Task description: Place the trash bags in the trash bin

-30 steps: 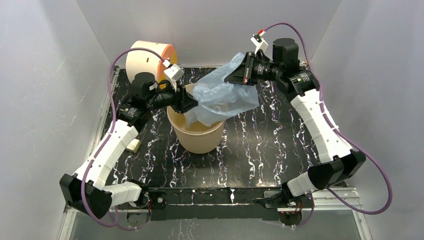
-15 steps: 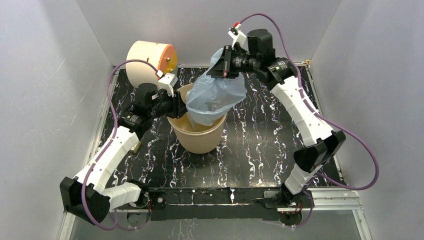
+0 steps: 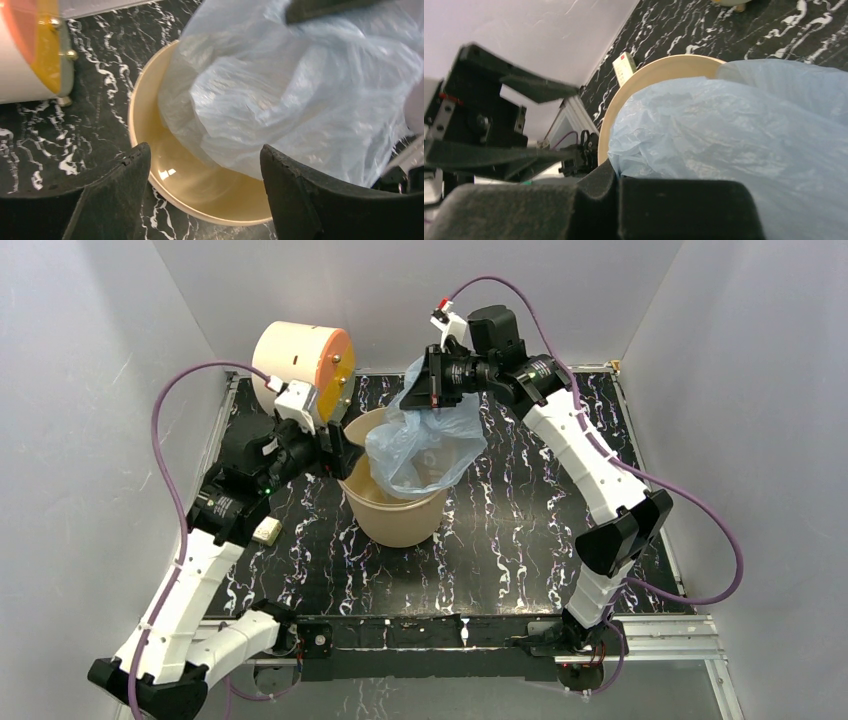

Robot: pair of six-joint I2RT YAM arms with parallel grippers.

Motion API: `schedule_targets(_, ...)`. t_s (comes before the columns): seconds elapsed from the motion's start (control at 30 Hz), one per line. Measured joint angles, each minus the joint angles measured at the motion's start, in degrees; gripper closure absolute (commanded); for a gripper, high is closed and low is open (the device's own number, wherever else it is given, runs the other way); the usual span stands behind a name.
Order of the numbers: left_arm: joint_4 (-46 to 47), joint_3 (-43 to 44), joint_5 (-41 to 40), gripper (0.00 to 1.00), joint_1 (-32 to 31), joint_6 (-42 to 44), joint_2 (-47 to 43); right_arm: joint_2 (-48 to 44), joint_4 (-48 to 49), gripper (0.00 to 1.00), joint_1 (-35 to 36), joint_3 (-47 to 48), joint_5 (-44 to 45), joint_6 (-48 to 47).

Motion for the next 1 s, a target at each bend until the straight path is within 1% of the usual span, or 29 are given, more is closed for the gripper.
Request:
schedule_targets(0.1, -1.99, 4.11, -4.31, 0.16, 0.04, 0.48, 2.10, 0.00, 0.11, 1.00, 0.04, 0.00, -4.94, -2.60)
schedule_targets(0.2, -2.36, 8.57, -6.49, 0.15, 0.50, 0.42, 6.29, 0.04, -0.48, 1.00, 1.11, 0.28, -11.37, -5.90)
schedule_targets(0.27, -1.86, 10.64, -6.71, 0.12, 1.01, -0.28, 9.31, 0.20, -1.73, 1.00, 2.69, 1.01, -14.27, -8.44)
schedule_targets(0.4, 1.51, 12.24, -4.13, 0.11, 3.19, -3.26, 15.76, 0.20, -4.28, 1.00, 7.34, 1.62, -19.96, -14.29)
schedule_targets(0.5, 4.20, 13.07, -0.52, 0.11, 5.16, -6.21, 20.72, 0.04, -6.01, 1.00, 10.05, 1.44, -23.23, -17.62)
schedule_targets(0.6, 8.33, 13.40, 3.63, 0.12, 6.56, -9.29, 24.72, -1.25, -6.54, 1.00, 10.60, -0.09, -24.24, -19.52)
schedule_targets(0.63, 10.01, 13.40, 5.31, 0.14, 6.86, -10.25, 25.81, -1.75, -6.51, 1.00, 10.47, -0.57, -24.28, -19.85)
schedule_targets(0.7, 14.27, 13.49, 9.77, 0.22, 7.39, -12.17, 27.85, -2.58, -6.47, 1.00, 10.32, -1.20, -24.20, -20.15)
schedule_targets(0.73, 16.28, 13.64, 12.22, 0.23, 7.52, -13.09, 28.87, -3.10, -6.23, 1.00, 10.29, -1.68, -23.74, -20.13)
schedule_targets(0.8, 19.78, 13.75, 17.46, 0.26, 7.52, -14.38, 30.69, -4.04, -5.88, 1.00, 10.14, -2.67, -21.73, -19.54)
schedule_targets(0.9, 23.52, 13.42, 25.35, 0.27, 7.52, -15.61, 32.17, -5.40, -4.81, 1.00, 10.05, -4.48, -15.65, -17.81)
schedule_targets(1.0, 24.94, 12.74, 33.00, 0.33, 7.50, -14.99, 32.15, -6.62, -3.10, 1.00, 9.94, -6.64, -11.13, -16.41)
